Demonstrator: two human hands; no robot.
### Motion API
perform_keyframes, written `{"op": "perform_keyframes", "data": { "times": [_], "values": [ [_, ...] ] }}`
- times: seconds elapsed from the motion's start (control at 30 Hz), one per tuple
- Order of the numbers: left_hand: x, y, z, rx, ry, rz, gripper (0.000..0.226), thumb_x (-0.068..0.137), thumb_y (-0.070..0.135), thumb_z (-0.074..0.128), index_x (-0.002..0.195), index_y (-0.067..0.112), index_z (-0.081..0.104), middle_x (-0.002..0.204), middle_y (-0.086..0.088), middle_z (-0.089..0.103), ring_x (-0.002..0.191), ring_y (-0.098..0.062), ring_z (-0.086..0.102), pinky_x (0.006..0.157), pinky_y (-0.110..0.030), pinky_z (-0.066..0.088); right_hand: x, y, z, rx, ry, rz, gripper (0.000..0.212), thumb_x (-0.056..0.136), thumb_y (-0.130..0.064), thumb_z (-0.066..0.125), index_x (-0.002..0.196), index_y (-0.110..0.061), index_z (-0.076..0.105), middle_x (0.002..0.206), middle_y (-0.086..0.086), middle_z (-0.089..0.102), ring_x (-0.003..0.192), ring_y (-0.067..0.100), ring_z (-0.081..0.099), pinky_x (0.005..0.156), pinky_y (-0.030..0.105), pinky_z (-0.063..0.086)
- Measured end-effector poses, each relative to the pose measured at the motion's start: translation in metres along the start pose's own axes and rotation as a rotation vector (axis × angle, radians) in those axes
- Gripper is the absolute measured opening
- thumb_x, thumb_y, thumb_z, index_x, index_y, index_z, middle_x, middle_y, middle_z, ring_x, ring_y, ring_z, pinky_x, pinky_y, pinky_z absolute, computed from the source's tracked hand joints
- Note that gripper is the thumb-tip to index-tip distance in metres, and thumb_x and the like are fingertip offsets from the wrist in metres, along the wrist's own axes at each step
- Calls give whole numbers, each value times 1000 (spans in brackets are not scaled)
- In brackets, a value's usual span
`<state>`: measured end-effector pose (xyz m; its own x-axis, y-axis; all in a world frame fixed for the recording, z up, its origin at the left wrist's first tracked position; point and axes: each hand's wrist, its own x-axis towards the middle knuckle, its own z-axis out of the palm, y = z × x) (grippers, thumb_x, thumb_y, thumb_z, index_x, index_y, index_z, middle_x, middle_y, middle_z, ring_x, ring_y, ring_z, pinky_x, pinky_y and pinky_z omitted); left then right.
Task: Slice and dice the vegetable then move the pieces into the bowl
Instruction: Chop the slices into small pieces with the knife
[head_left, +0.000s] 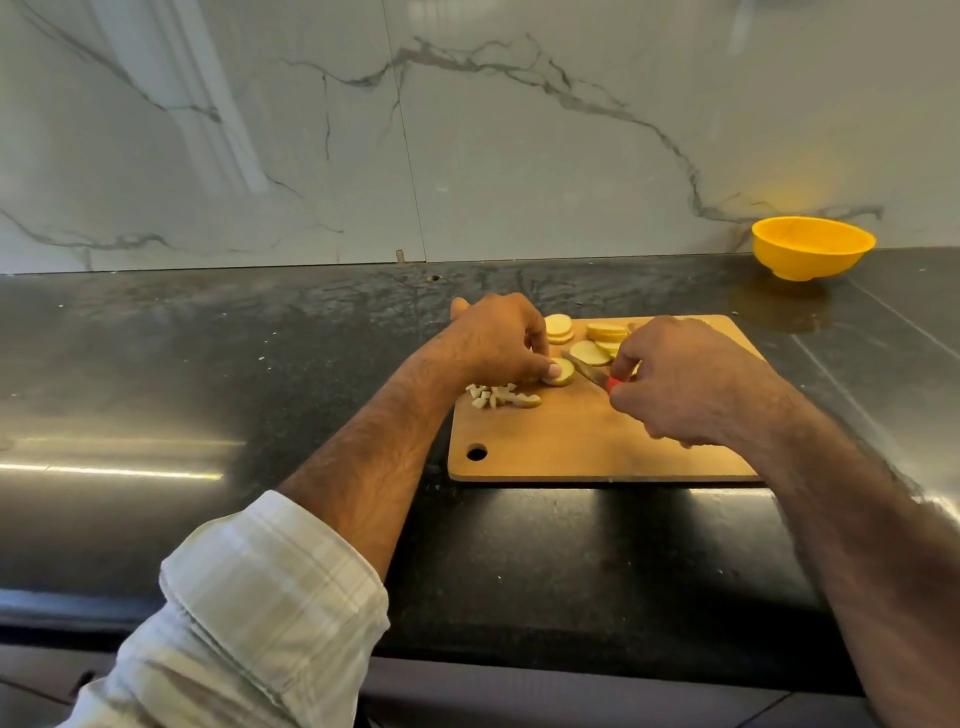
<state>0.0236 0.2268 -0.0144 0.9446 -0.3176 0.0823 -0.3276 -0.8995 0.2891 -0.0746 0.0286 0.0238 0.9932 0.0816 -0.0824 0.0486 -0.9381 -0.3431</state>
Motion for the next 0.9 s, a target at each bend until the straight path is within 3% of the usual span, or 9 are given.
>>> {"op": "perform_keyframes", "data": {
  "times": [0.17, 0.3, 0.43, 0.57, 0.73, 0.9],
  "values": [
    [-3, -8, -4, -28, -10, 41, 25, 89, 56, 77, 99, 33, 76, 97, 16, 65, 100, -7, 55, 103, -51, 28, -14, 5, 15, -80, 37, -10, 27, 97, -40, 63, 123, -32, 64, 107, -8, 63, 94, 14, 59, 82, 37, 57],
    [-6, -11, -6, -49, -63, 51, 32, 86, 53, 82, 113, 36, 78, 102, 19, 64, 108, -8, 53, 103, -49, 26, -30, -1, 24, -76, 111, -39, 29, 104, -39, 51, 131, -30, 57, 113, -5, 63, 94, 13, 56, 76, 34, 53],
    [-7, -5, -5, -49, -72, 78, 32, 81, 55, 85, 105, 34, 79, 104, 18, 67, 111, -8, 54, 97, -46, 26, -44, -13, 29, -145, 62, -51, 33, 105, -37, 50, 138, -32, 55, 123, -4, 61, 103, 15, 54, 81, 31, 52],
    [-8, -2, -2, -47, -86, 96, 32, 81, 60, 83, 99, 34, 80, 100, 17, 70, 107, -7, 56, 91, -45, 24, -52, -20, 25, -178, -22, -19, 29, 105, -36, 52, 132, -30, 57, 120, -3, 60, 107, 17, 58, 90, 37, 57],
    [-7, -2, -1, -156, -114, 68, 30, 77, 56, 88, 96, 34, 80, 93, 16, 72, 100, -8, 60, 105, -57, 37, -53, -26, 21, -185, -56, -5, 27, 104, -33, 56, 130, -28, 60, 116, -3, 61, 104, 17, 58, 88, 36, 57],
    [-7, -1, -1, -179, -131, 52, 31, 77, 51, 90, 100, 33, 81, 97, 17, 73, 105, -10, 61, 108, -61, 41, -55, -25, 19, -202, -88, -12, 24, 105, -33, 54, 127, -28, 63, 113, -4, 62, 102, 16, 59, 86, 33, 56]
  ]
}}
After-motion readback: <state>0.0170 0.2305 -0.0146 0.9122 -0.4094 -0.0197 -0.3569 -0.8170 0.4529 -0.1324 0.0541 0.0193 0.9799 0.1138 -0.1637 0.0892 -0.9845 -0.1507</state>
